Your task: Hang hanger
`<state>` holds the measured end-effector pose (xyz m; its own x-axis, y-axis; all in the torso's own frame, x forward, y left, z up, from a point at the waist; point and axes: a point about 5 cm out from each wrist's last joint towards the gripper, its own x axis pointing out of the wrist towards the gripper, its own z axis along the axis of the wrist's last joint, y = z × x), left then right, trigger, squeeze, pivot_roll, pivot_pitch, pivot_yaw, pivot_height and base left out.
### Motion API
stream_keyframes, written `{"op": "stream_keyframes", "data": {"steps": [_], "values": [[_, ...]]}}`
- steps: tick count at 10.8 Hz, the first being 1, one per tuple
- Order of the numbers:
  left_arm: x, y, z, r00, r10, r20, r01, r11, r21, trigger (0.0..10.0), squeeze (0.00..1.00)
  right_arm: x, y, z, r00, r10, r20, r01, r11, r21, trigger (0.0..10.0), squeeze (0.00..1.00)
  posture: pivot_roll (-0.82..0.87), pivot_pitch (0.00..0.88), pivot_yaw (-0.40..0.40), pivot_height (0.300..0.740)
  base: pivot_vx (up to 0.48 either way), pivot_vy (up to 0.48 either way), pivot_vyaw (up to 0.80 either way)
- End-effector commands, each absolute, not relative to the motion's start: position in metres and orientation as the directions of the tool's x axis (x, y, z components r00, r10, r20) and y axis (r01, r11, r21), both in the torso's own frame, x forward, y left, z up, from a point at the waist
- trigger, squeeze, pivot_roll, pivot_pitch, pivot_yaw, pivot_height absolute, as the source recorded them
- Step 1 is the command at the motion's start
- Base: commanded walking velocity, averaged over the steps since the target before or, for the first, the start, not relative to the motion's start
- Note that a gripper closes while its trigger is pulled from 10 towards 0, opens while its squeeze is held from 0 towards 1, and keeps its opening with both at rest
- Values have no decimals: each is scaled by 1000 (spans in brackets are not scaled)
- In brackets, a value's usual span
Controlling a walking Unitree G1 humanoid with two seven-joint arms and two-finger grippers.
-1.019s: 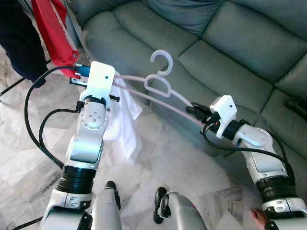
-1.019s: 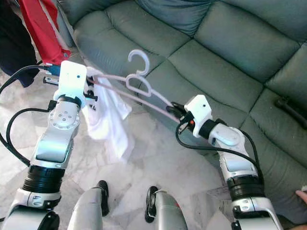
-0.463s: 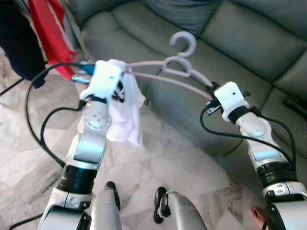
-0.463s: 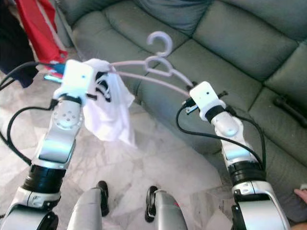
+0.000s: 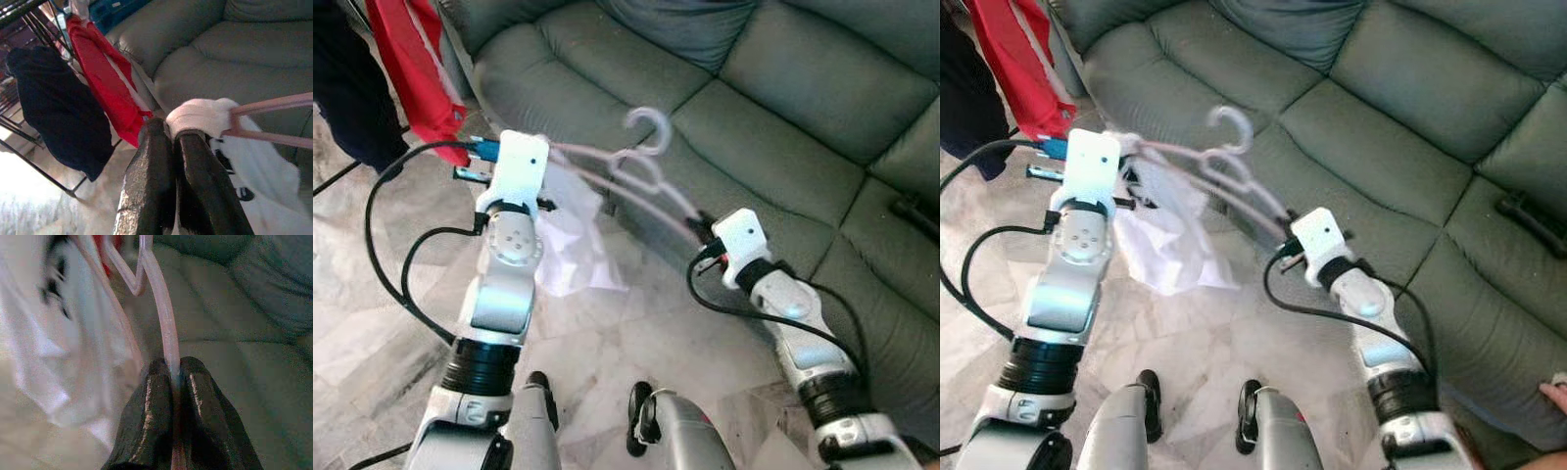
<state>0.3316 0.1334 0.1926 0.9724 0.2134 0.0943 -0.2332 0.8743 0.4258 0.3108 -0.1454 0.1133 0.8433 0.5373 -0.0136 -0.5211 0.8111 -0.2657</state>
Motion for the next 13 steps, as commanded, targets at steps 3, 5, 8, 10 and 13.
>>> {"op": "stream_keyframes", "data": {"steps": [3, 5, 8, 10, 13], "values": [[333, 125, 195, 961, 250, 117, -276, 839, 469, 10000, 0, 269, -118, 116, 579, 815, -5, -803, 569, -178, 10000, 0, 19, 247, -71, 740, 0, 0, 0], [333, 127, 196, 957, 268, 111, -288, 832, 474, 10000, 0, 250, -130, 103, 482, 866, -134, -876, 473, -93, 10000, 0, 17, 248, -69, 740, 0, 0, 0], [332, 124, 204, 965, 233, 122, -263, 832, 489, 10000, 0, 266, -142, 93, 571, 787, -232, -819, 565, -98, 10000, 0, 19, 241, -69, 740, 0, 0, 0], [327, 126, 209, 966, 221, 132, -258, 816, 518, 10000, 0, 299, -153, 99, 764, 611, -206, -642, 754, -144, 10000, 0, 29, 237, -72, 740, 0, 0, 0], [310, 82, 226, 952, -208, 226, 51, 833, 551, 10000, 0, 323, -157, 106, 808, 560, -185, -582, 807, -102, 10000, 0, 41, 231, -80, 740, 0, 0, 0]]}}
